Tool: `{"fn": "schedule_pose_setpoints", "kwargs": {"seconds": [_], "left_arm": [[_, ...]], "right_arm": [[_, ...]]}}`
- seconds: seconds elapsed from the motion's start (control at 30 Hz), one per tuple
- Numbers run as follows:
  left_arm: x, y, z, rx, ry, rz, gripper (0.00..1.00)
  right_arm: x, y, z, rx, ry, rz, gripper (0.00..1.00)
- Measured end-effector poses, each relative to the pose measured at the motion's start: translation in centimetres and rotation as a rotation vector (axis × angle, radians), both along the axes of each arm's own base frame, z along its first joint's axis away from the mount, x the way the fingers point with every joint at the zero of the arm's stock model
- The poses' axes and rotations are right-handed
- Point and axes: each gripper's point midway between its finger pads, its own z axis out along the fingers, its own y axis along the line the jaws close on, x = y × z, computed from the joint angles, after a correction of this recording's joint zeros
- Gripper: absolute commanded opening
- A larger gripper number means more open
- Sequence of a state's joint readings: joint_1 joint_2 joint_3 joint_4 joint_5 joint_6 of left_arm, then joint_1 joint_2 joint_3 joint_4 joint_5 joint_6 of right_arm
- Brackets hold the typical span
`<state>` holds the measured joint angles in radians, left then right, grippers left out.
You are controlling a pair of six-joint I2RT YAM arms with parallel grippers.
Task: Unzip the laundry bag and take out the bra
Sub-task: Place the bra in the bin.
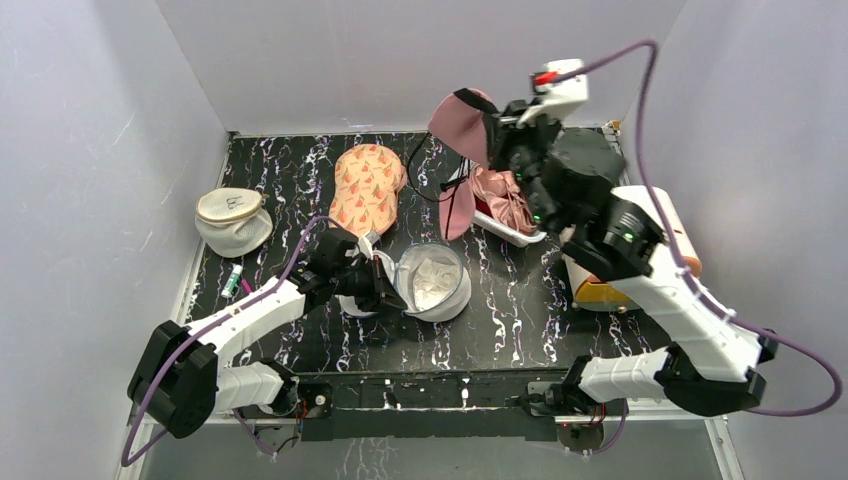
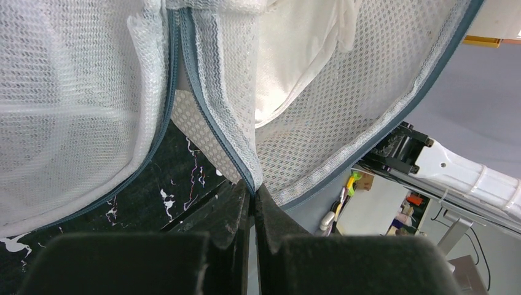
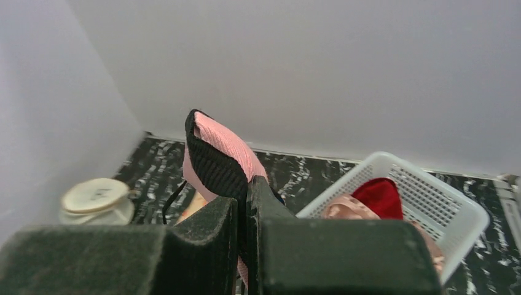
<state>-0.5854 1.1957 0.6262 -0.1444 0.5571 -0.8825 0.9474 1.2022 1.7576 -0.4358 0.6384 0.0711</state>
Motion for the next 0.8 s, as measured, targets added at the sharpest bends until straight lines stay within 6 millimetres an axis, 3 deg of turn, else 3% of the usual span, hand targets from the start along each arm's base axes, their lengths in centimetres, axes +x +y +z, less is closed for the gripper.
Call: {"fn": "schedule_pose_setpoints", "kwargs": {"seconds": [0.13, 0.2, 0.3, 0.4, 0.67, 0.8], "left_arm": [[-0.2, 0.1, -0.1, 0.007, 0.007, 0.000, 0.00], [-0.2, 0.2, -0.1, 0.011, 0.009, 0.001, 0.00], [-0.2, 0.2, 0.0, 0.009, 0.002, 0.005, 0.00], [-0.2, 0.2, 0.2, 0.006, -0.006, 0.006, 0.00], [-0.1, 0.3, 0.8, -0.004, -0.029, 0.010, 0.00], [-0.1, 0.3, 1.0, -0.008, -0.032, 0.011, 0.00]], "right_arm": [[3.9, 0.5, -3.3, -0.121, 0.059, -0.091, 0.00], [7.4, -1.1, -4.7, -0.147, 0.108, -0.140, 0.00], [12.8, -6.2, -6.2, -0.128, 0.179, -0.235, 0.00], [16.3, -11.2, -7.4, -0.085, 0.243, -0.306, 0.00], [20.1, -15.6, -6.3, 0.033, 0.253, -0.282, 0.00], [22.0, -17.3, -7.6, 0.069, 0.282, -0.283, 0.00]]}}
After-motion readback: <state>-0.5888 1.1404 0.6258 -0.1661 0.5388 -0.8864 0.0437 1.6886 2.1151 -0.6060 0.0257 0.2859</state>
